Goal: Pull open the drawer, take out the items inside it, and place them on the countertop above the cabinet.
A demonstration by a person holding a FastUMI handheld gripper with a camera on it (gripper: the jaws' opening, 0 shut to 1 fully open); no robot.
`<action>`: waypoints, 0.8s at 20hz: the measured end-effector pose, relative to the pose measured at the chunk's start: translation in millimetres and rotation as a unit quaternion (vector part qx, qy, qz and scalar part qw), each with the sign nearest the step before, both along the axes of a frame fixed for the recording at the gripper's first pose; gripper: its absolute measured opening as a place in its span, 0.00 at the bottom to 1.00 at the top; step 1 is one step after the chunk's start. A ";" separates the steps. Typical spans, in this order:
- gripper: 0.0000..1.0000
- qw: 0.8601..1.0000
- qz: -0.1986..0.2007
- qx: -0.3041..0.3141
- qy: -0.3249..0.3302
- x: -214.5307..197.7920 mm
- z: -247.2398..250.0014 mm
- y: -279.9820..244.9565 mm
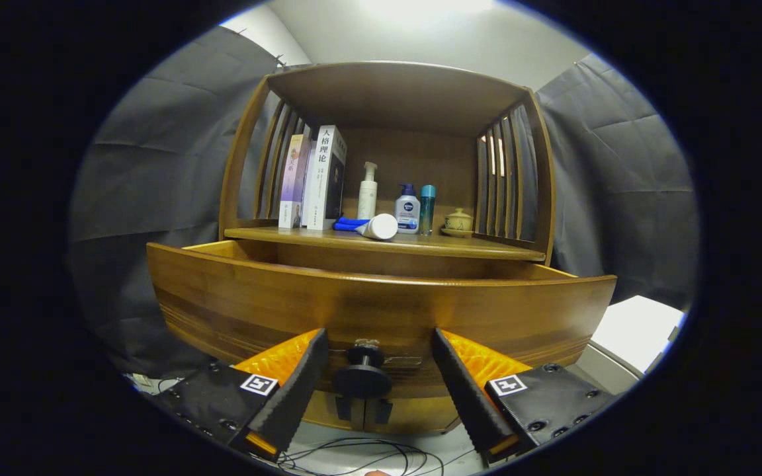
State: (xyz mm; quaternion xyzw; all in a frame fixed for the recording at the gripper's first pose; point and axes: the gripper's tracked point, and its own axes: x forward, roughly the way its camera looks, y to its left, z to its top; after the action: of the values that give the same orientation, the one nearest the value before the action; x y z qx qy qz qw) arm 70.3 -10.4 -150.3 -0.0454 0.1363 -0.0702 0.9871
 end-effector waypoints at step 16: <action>1.00 1.000 -0.008 0.002 0.000 55.1 -5.0 -7.2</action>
State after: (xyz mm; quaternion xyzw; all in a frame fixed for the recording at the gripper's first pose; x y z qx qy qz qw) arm 125.4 -17.6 -155.3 -0.0424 0.1364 -0.0776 0.9867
